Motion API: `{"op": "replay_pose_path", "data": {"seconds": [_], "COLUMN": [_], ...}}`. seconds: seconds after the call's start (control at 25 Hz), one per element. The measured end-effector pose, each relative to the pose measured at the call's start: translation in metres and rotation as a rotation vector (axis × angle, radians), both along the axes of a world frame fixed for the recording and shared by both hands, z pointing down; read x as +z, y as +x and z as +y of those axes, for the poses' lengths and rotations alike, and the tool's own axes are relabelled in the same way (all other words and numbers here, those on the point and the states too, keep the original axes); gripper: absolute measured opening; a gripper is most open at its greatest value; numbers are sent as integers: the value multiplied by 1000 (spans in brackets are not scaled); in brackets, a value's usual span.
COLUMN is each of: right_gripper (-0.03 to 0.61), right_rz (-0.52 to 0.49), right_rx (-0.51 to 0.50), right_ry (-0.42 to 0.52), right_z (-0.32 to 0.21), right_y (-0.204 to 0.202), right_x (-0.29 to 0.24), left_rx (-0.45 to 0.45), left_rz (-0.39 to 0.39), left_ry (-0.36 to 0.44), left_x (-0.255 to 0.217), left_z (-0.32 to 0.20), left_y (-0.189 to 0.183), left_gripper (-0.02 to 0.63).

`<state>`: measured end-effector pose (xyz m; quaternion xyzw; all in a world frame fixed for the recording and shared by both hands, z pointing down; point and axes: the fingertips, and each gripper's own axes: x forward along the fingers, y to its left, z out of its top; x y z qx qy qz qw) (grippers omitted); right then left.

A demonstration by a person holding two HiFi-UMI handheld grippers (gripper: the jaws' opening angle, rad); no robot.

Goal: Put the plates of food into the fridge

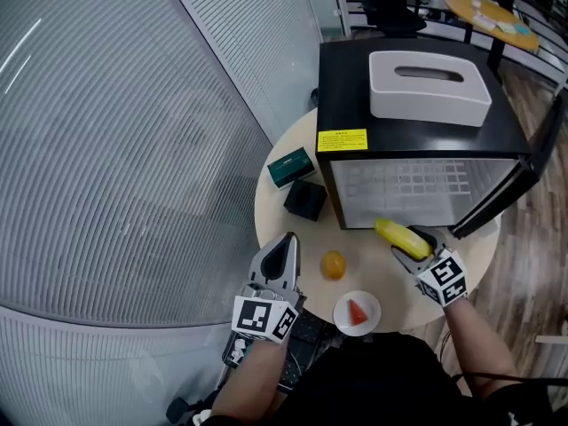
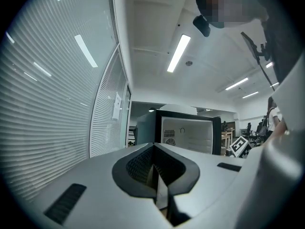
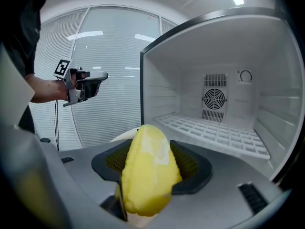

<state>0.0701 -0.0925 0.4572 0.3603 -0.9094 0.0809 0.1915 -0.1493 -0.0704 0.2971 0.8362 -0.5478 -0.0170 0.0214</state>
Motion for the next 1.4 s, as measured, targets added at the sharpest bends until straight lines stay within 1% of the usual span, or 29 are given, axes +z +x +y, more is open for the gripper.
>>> {"op": "replay_pose_path", "data": {"seconds": [0.2,0.6,0.72,0.88,1.12,1.4], "right_gripper": [259,259,259,259,259,259], "right_rz": [-30,-23,-15,-33,-30,-16], "right_rx": [22,78,91,111,121,146], "right_ry": [28,92,101,97,104,102], "right_z": [-19,-66,-81,-98,-118,-137], "right_y": [-4,-7,-7,-11,-20,-22], "right_x": [-20,-44,-43,-41,-40,-36], "left_rx": [3,23,19,8,-6,-6], "left_rz": [4,-3,0,10,6,4], "left_ry": [16,36,33,21,4,-4], "left_x": [-11,-21,-21,-14,-9,-7], "left_z": [-10,-35,-44,-52,-64,-76], "left_y": [-2,-11,-15,-20,-29,-30], "left_gripper": [3,3,3,3,3,3]}}
